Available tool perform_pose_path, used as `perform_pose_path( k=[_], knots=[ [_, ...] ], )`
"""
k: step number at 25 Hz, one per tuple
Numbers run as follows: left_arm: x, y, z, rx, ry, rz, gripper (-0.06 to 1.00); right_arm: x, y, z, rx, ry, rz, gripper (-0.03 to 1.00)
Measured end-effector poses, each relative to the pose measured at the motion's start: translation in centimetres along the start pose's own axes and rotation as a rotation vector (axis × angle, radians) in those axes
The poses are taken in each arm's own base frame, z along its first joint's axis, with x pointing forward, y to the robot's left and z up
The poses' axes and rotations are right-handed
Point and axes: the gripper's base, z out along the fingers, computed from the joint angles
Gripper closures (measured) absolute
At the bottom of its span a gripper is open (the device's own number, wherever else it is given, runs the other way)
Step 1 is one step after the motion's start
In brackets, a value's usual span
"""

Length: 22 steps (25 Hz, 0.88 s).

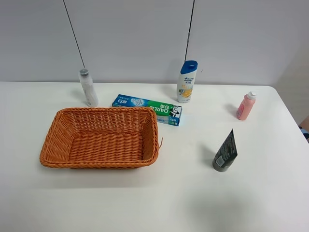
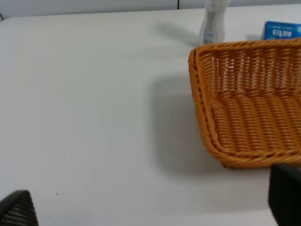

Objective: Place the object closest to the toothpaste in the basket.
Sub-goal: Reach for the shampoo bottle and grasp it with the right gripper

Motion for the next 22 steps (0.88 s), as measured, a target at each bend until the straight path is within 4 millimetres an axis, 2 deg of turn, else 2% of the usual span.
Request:
perform_pose_path(
  k=[17, 19, 22],
  knots=[
    [0.0, 0.0, 0.0, 0.000, 0.000, 0.000, -0.05, -0.2, -0.2, 0.0, 0.025, 0.002, 0.054, -0.03],
    [0.0, 0.0, 0.0, 0.000, 0.000, 0.000, -0.05, -1.3, -0.4, 0.2, 0.041, -0.004, 0.071, -0.03],
    [0.0, 0.0, 0.0, 0.000, 0.000, 0.000, -0.05, -4.4, -0.4, 1.1, 0.044, 0.002, 0.076, -0.03]
  ],
)
